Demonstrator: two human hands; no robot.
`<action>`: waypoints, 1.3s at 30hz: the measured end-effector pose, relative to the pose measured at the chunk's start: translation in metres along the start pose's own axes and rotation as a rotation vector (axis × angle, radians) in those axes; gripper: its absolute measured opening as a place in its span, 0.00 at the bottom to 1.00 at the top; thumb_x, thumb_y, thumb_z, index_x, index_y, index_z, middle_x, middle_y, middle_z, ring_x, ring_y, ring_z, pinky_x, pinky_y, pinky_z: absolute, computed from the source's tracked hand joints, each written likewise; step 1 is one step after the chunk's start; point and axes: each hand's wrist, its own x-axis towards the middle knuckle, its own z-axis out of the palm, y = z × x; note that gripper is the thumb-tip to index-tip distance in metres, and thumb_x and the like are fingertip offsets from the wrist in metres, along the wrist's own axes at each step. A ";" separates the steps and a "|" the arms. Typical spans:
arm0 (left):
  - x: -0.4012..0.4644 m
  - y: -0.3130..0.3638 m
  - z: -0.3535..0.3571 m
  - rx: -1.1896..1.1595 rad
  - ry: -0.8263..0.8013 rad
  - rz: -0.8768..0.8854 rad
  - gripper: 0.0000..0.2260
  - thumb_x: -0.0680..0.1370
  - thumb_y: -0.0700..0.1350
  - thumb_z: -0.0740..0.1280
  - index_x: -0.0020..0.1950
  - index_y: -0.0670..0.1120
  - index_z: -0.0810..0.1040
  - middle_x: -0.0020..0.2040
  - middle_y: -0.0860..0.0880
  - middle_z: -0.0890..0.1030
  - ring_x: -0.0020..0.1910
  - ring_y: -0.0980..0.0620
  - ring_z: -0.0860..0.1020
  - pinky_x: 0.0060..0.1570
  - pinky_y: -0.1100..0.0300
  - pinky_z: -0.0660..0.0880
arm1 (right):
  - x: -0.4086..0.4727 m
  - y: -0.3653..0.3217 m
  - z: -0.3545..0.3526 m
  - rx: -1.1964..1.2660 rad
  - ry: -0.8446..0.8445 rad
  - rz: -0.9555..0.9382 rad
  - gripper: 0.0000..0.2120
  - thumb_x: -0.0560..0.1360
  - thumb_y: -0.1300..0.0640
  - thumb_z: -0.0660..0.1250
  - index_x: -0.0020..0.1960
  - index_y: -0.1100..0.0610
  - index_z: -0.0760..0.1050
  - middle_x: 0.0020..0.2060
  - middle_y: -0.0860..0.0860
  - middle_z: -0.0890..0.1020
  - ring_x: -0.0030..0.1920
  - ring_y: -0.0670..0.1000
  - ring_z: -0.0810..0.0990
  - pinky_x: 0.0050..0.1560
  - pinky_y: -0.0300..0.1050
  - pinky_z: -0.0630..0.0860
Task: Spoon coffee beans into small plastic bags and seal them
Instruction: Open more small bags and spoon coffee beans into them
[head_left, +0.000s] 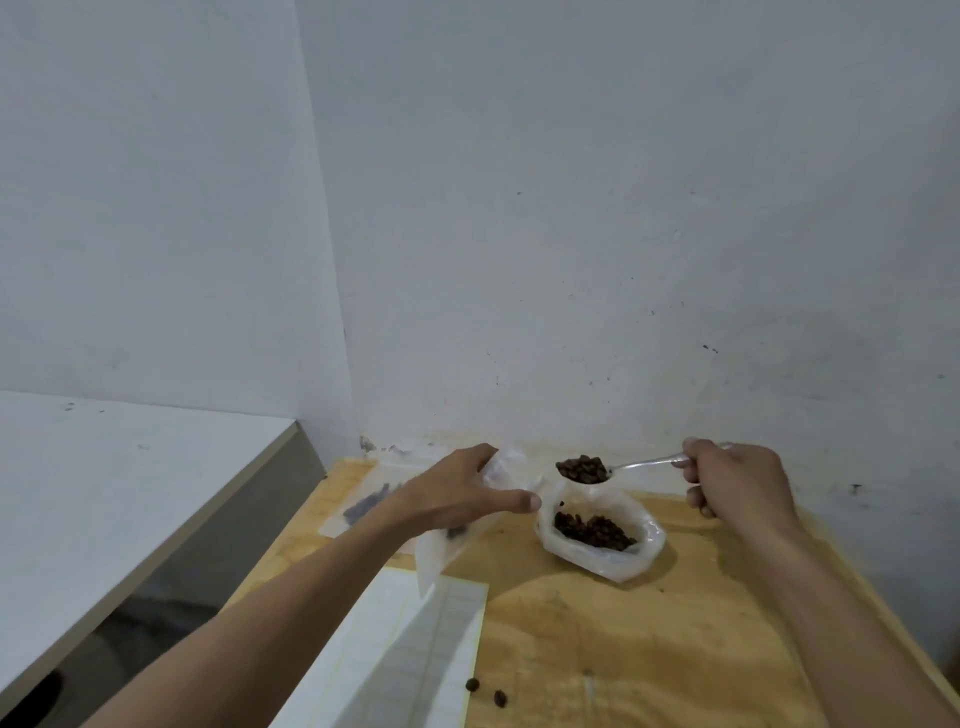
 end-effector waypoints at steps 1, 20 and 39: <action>-0.001 -0.002 0.000 0.002 -0.005 -0.008 0.21 0.66 0.70 0.74 0.47 0.60 0.71 0.48 0.62 0.75 0.46 0.62 0.74 0.41 0.63 0.67 | -0.001 -0.005 0.005 0.010 -0.014 -0.012 0.14 0.75 0.54 0.67 0.36 0.61 0.82 0.21 0.49 0.79 0.25 0.54 0.78 0.33 0.47 0.74; 0.005 -0.022 -0.004 -0.094 0.110 -0.089 0.23 0.67 0.68 0.75 0.47 0.53 0.74 0.46 0.56 0.78 0.43 0.59 0.75 0.39 0.62 0.67 | -0.048 -0.024 0.054 0.020 -0.106 -0.518 0.16 0.83 0.44 0.64 0.41 0.50 0.79 0.35 0.44 0.81 0.25 0.47 0.80 0.27 0.32 0.71; 0.030 0.016 0.043 -0.190 -0.241 -0.184 0.33 0.62 0.69 0.77 0.57 0.48 0.80 0.57 0.52 0.81 0.59 0.48 0.79 0.62 0.55 0.73 | -0.029 0.036 -0.007 -0.645 0.221 -0.470 0.19 0.82 0.51 0.63 0.35 0.56 0.75 0.24 0.49 0.73 0.29 0.59 0.76 0.28 0.45 0.64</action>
